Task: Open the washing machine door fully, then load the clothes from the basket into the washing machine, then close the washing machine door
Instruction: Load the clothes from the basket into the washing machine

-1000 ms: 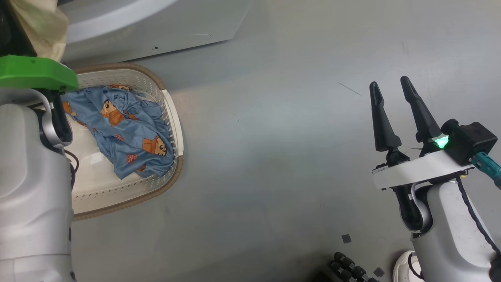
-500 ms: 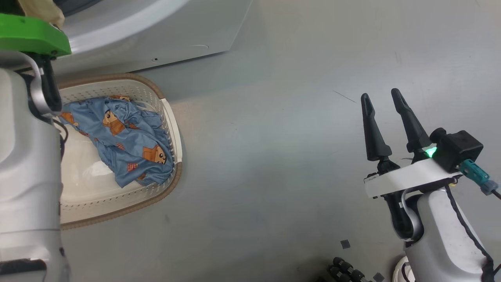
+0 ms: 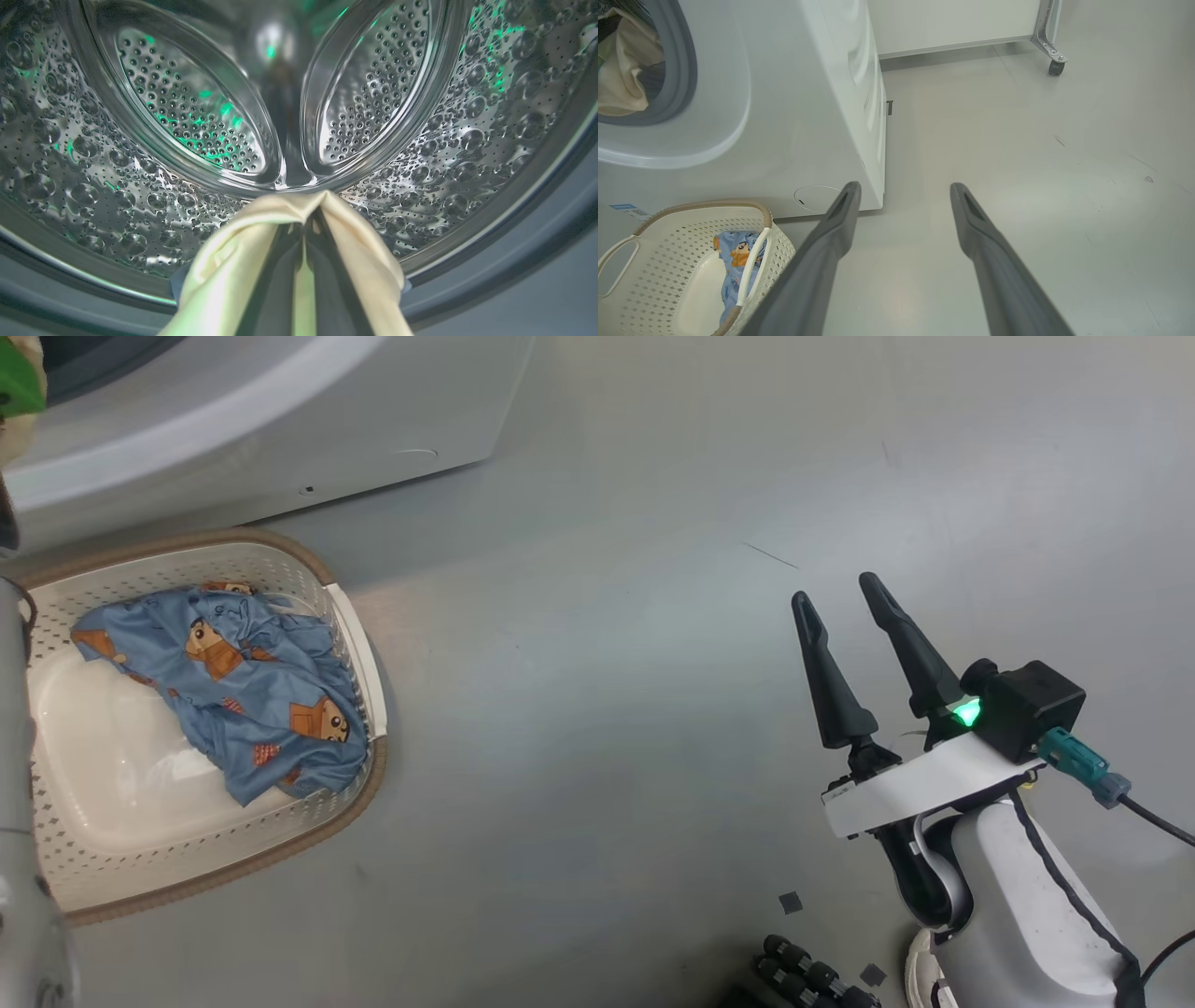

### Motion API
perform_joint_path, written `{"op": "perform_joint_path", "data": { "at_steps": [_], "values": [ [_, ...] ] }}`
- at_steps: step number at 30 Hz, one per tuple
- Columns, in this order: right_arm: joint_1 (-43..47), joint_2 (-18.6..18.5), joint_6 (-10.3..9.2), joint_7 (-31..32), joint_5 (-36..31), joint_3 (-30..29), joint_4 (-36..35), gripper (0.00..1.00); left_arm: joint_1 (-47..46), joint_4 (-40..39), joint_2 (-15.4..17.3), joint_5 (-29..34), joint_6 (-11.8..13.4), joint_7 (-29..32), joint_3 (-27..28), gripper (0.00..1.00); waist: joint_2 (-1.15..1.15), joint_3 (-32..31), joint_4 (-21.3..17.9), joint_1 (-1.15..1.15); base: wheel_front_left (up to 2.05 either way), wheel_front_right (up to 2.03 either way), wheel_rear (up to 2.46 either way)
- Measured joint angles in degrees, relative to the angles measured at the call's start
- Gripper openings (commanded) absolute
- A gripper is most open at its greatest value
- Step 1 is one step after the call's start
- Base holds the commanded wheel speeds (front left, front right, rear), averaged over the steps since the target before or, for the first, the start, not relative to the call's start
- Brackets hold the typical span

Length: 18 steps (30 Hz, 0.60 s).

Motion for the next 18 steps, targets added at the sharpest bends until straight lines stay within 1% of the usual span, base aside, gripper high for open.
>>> {"op": "perform_joint_path", "data": {
  "at_steps": [3,10,12,18],
  "values": [
    [0.0,0.0,0.0,0.0,0.4,1.6,0.2,1.0,-2.2,2.6,1.4,0.9,-0.1,1.6,-0.1,0.0,0.0,0.7,-1.2,0.0,0.0,0.0,0.0],
    [0.0,0.1,0.0,0.0,0.9,3.2,0.5,1.0,-6.5,5.2,3.0,1.3,-0.9,3.0,0.1,0.0,0.0,2.3,-3.2,0.0,0.0,0.0,0.0],
    [0.0,0.1,0.0,0.0,0.9,3.2,0.6,1.0,-7.5,5.8,3.2,1.3,-1.6,3.1,0.0,0.0,0.0,2.7,-3.7,0.0,0.0,0.0,0.0],
    [0.2,-0.1,0.0,0.0,1.4,3.3,0.6,1.0,-10.8,7.2,3.1,0.9,-2.4,3.3,0.1,0.0,0.0,4.2,-4.6,0.0,0.0,0.0,0.0]
  ]
}}
